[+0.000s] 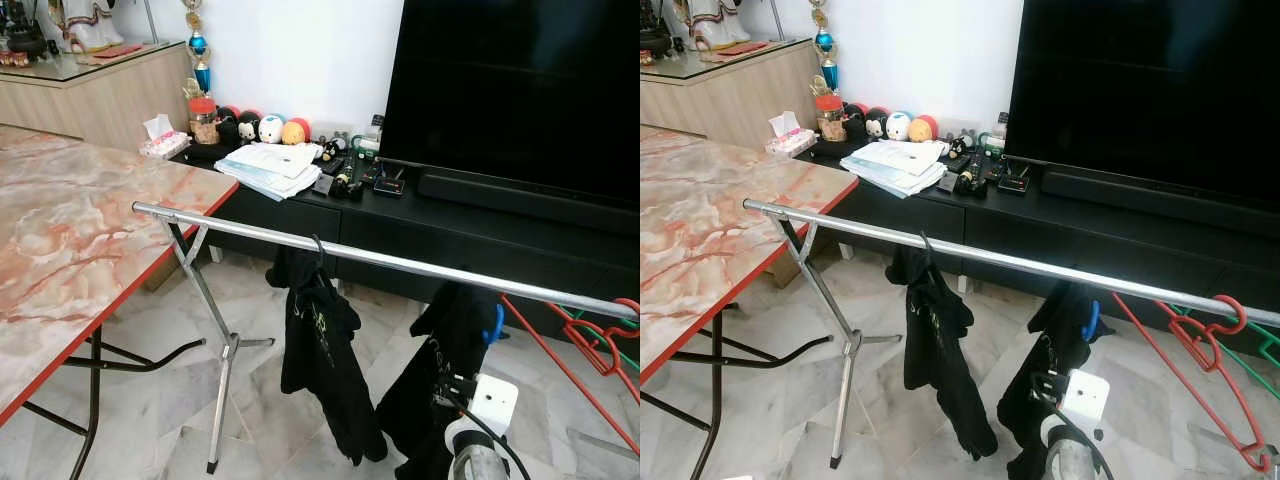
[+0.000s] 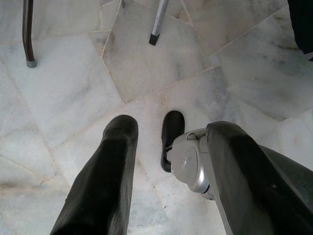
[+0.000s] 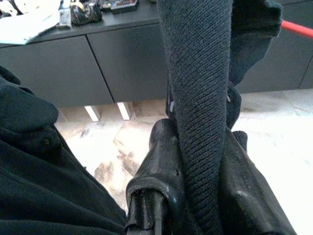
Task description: Hang hanger
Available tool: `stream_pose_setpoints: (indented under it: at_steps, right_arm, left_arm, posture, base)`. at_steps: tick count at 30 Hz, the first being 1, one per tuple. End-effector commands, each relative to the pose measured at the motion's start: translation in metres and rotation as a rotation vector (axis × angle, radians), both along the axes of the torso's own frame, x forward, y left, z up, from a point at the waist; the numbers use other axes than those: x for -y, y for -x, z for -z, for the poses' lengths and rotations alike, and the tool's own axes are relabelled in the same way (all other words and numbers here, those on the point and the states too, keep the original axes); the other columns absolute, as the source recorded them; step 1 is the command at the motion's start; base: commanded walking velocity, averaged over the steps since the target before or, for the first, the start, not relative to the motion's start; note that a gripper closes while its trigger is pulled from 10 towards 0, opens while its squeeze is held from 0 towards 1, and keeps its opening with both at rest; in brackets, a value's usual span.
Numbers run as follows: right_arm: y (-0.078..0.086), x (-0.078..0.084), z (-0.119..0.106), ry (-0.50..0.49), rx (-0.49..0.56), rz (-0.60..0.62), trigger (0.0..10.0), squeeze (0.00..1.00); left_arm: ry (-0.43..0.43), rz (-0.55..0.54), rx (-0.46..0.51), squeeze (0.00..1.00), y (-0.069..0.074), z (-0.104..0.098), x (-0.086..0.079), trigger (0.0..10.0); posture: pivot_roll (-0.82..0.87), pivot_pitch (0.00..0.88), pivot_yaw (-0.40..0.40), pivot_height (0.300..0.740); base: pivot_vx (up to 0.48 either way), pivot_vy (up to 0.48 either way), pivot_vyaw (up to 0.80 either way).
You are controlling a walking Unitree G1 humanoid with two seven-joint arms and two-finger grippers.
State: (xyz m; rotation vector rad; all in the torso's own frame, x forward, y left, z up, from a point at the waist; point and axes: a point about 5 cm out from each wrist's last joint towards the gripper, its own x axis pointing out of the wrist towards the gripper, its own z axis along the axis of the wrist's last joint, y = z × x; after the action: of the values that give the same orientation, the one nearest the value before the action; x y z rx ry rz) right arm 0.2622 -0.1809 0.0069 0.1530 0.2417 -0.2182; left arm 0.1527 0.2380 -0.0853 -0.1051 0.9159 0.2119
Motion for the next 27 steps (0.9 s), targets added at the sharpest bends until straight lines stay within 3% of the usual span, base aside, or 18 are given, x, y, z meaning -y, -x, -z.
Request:
stream_pose_setpoints:
  at_steps: [1, 7, 14, 27]
  right_arm:
    - [-0.007, -0.001, -0.016, 0.014, 0.093, -0.015, 10.0, 0.0]
    - [0.0, 0.0, -0.001, 0.014, -0.013, -0.021, 10.0, 0.0]
    - [-0.008, 0.0, -0.003, 0.011, -0.019, -0.029, 10.0, 0.0]
    - [-0.008, 0.0, 0.002, -0.1, -0.045, 0.059, 10.0, 0.0]
  left_arm:
    - [-0.012, 0.001, -0.031, 0.0, 0.007, 0.002, -0.003, 10.0]
    - [-0.011, 0.004, -0.035, 0.0, 0.008, 0.003, -0.004, 10.0]
    - [-0.01, 0.006, -0.028, 0.0, 0.008, 0.002, -0.006, 10.0]
    - [-0.02, 0.011, -0.027, 0.0, 0.008, -0.001, -0.014, 10.0]
  posture:
    - [0.11, 0.0, 0.008, 0.74]
    - [0.11, 0.0, 0.009, 0.74]
    - [0.11, 0.0, 0.016, 0.74]
    - [0.12, 0.0, 0.033, 0.74]
  base:
    - [0.0, 0.0, 0.0]
    - [0.0, 0.0, 0.0]
    - [0.0, 0.0, 0.0]
    - [0.0, 0.0, 0.0]
